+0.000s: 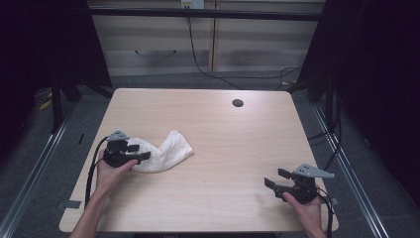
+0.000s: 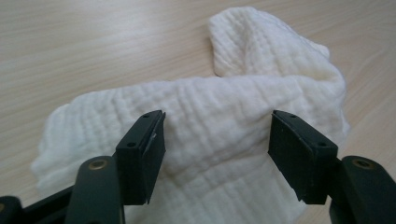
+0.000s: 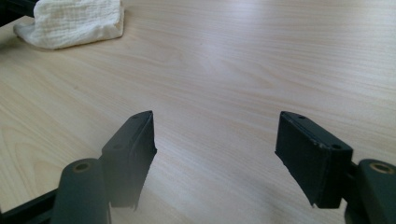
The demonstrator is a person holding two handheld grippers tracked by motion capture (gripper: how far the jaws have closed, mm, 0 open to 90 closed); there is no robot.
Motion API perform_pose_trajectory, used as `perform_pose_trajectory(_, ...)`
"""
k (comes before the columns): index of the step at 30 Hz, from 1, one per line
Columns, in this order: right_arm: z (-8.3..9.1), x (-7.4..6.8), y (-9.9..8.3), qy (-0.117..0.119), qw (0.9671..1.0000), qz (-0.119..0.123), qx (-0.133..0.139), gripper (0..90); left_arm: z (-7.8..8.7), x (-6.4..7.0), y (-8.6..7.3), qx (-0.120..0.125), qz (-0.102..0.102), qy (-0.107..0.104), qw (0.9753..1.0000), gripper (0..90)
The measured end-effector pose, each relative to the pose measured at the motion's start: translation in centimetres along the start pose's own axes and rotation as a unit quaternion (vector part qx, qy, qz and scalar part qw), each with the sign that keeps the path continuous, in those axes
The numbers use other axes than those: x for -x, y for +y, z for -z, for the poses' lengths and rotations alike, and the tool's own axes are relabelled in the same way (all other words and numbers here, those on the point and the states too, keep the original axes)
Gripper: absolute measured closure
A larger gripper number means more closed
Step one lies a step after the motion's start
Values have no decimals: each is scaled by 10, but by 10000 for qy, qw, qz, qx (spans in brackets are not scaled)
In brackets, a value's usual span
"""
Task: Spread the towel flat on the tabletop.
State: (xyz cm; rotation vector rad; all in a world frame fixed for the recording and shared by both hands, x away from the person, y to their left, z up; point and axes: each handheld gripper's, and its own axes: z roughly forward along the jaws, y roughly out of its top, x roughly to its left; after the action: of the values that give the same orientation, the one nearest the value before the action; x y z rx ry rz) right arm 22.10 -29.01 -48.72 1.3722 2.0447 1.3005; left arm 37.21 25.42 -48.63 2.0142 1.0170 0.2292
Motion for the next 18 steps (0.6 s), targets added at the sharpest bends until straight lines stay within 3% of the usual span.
perform_pose_trajectory(6,0,0,-1,-1,10000,3,-41,270,-5,2,-1,-21,-84,-98,9999,321)
perform_pose_trajectory(9,-1,0,-2,4,9999,-11,-123,254,-10,1,-1,-7,31,-115,9999,327)
perform_pose_trajectory(13,2,0,-3,7,9999,-30,-120,253,-16,1,-3,-197,56,-47,9998,408)
perform_pose_trajectory(14,2,0,-4,-10,9999,-32,-119,253,-20,2,-5,-315,4,-23,9995,432)
perform_pose_trajectory(18,3,2,-5,-20,9999,-80,-124,253,-23,9,-4,-375,-332,191,9986,573)
